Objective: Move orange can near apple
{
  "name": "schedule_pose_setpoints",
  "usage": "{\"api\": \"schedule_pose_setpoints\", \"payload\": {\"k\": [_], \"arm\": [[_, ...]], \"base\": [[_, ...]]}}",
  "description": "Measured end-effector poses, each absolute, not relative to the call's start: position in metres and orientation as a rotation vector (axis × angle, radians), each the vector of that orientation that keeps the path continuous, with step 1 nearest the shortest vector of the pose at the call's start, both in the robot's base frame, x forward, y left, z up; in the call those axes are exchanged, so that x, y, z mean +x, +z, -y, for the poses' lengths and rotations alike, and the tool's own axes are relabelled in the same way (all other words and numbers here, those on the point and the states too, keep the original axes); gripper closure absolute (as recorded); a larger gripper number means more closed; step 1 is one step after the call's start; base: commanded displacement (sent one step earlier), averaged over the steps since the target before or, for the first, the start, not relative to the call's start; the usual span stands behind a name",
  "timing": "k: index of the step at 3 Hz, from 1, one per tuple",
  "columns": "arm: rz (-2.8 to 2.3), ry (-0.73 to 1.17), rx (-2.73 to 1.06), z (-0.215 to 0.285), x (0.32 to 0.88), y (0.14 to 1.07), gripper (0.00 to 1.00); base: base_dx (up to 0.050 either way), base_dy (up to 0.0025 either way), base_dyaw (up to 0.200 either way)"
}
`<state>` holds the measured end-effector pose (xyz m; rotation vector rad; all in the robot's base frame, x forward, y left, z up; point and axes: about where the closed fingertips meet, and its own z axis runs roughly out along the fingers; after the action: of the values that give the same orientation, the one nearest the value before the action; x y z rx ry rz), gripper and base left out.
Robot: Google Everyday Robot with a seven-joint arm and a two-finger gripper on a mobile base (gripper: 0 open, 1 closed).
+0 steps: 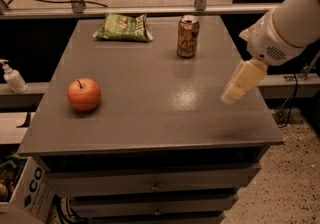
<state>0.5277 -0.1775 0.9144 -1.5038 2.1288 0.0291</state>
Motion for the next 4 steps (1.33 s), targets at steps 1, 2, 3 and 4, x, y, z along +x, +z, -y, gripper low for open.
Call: {"api": "schedule_pose_setpoints", "payload": {"k": [1, 2, 3, 4], "arm": [[-2.135, 0.165, -1.364, 0.162, 0.565, 0.891, 0.00], [-2.135, 0.165, -1.364, 0.162, 0.565, 0.891, 0.00], [-2.138, 0.187, -1.321, 0.165, 0.567, 0.891, 0.00], [-2.150, 0.185, -1.231, 0.165, 0.588, 0.882, 0.00]], "base": [[0.000, 0.00000, 0.000], [0.000, 0.00000, 0.000], [0.000, 0.00000, 0.000], [0.000, 0.00000, 0.000]]}}
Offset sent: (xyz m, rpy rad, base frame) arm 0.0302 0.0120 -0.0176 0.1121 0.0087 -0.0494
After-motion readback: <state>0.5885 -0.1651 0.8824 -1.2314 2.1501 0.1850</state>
